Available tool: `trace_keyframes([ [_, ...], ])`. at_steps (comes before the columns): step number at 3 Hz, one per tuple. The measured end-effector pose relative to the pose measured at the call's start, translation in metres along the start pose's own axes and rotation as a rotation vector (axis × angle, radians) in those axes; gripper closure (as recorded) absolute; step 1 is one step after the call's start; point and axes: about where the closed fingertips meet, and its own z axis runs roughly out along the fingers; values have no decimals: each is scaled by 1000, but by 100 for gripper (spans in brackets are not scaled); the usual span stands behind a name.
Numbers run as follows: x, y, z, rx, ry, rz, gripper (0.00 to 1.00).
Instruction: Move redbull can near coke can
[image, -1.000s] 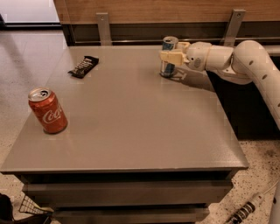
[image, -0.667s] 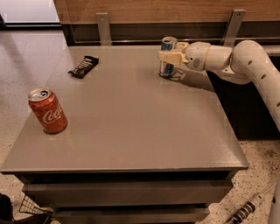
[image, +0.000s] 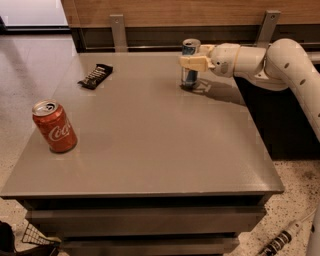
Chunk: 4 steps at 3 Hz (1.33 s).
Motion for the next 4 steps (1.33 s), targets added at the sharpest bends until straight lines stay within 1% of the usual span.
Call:
trace_keyframes([
  [1,-26,26,4,-19,-8,11,100],
  [2,-45,72,19,-33,-23,16,100],
  [3,-57,128,44,-37,-43,27,100],
  [4,-61,180,65,-49,-58,47,100],
])
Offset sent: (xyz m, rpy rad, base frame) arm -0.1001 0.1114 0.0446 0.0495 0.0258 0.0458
